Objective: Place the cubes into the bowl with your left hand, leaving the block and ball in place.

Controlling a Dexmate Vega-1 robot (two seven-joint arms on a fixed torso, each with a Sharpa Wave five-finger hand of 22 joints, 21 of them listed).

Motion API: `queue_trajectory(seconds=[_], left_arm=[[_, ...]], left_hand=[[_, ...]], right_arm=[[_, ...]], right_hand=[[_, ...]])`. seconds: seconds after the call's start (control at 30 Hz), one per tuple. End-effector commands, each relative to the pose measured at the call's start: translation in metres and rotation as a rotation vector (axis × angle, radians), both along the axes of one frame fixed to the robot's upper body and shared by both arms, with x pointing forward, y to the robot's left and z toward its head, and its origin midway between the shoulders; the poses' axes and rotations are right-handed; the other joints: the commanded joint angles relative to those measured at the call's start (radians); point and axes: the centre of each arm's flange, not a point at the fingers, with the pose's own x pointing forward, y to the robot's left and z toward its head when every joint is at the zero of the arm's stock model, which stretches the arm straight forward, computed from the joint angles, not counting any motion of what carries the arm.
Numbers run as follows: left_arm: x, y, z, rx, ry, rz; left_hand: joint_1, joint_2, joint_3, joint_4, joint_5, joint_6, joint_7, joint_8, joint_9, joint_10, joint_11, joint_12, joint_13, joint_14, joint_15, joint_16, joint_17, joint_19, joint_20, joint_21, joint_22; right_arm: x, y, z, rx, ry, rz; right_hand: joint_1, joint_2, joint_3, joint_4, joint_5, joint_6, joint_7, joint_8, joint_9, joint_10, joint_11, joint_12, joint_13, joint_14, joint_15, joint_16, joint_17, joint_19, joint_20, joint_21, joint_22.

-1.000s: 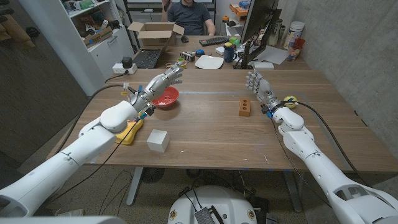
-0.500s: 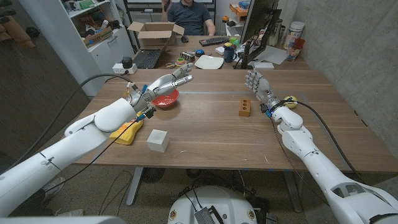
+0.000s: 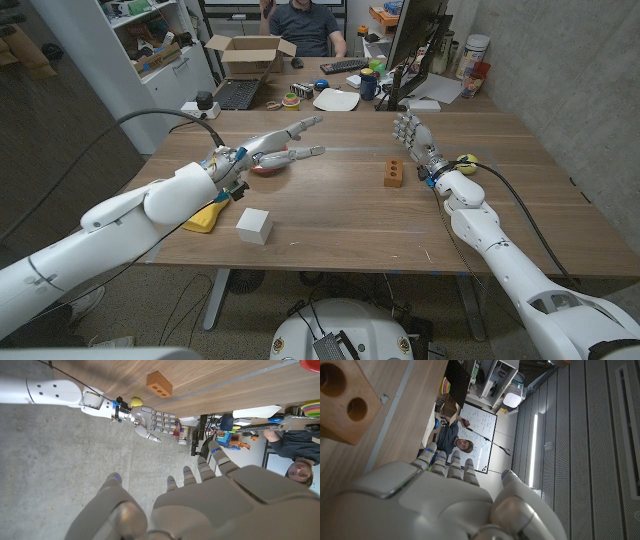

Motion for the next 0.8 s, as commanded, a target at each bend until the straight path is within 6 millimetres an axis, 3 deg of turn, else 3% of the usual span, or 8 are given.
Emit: queue_trajectory(seconds=[0.03, 0.27, 0.37, 0.8], left_arm=[[-0.044, -0.017, -0.005, 0.19, -0.133, 0.208], [-0.06, -0.027, -0.01, 0.305, -0.207, 0.38], [-0.065, -0.03, -0.014, 0.351, -0.236, 0.444], [-0.075, -0.04, -0.025, 0.46, -0.24, 0.578]], left_hand=[[0.011, -0.003, 0.004, -0.006, 0.007, -0.012, -0.01, -0.003, 0.003, -0.009, -0.009, -0.002, 0.005, -0.007, -0.006, 0.001, 0.002, -0.002, 0.013, -0.003, 0.002], [0.014, -0.004, 0.0, -0.007, 0.008, -0.014, -0.01, -0.001, 0.006, 0.003, -0.022, 0.006, 0.007, 0.021, -0.015, 0.014, 0.004, 0.016, 0.023, 0.0, 0.003], [0.022, 0.0, -0.004, -0.009, 0.01, 0.009, -0.009, 0.012, 0.011, 0.055, -0.017, 0.028, 0.011, 0.081, -0.033, 0.036, 0.01, 0.048, 0.023, 0.006, 0.005], [0.049, 0.002, -0.001, -0.022, 0.01, 0.037, -0.01, 0.025, 0.015, 0.094, -0.003, 0.041, 0.017, 0.083, -0.03, 0.034, 0.015, 0.079, 0.052, 0.011, 0.005]], right_arm=[[0.002, 0.004, 0.001, 0.0, 0.0, 0.006], [0.002, 0.006, 0.0, 0.0, 0.001, 0.009], [0.002, 0.007, -0.001, 0.0, 0.0, 0.013], [0.0, 0.009, 0.003, -0.008, -0.005, 0.014]], right_hand=[[0.0, -0.004, 0.003, 0.002, 0.004, 0.009, 0.0, 0.002, 0.004, 0.004, 0.003, 0.002, 0.002, 0.009, 0.005, 0.003, 0.001, 0.002, 0.004, -0.005, 0.006], [-0.001, -0.005, 0.002, 0.002, 0.004, 0.01, 0.0, 0.002, 0.004, 0.004, 0.002, 0.002, 0.002, 0.01, 0.006, 0.002, 0.001, 0.002, 0.004, -0.006, 0.006], [-0.002, -0.005, 0.001, 0.003, 0.004, 0.01, 0.0, 0.002, 0.004, 0.004, 0.003, 0.002, 0.002, 0.01, 0.006, 0.002, 0.001, 0.002, 0.004, -0.006, 0.006], [-0.004, -0.008, -0.002, 0.004, 0.004, 0.01, 0.0, 0.002, 0.004, 0.005, 0.004, 0.003, 0.002, 0.01, 0.006, 0.002, 0.002, 0.003, 0.006, -0.008, 0.006]])
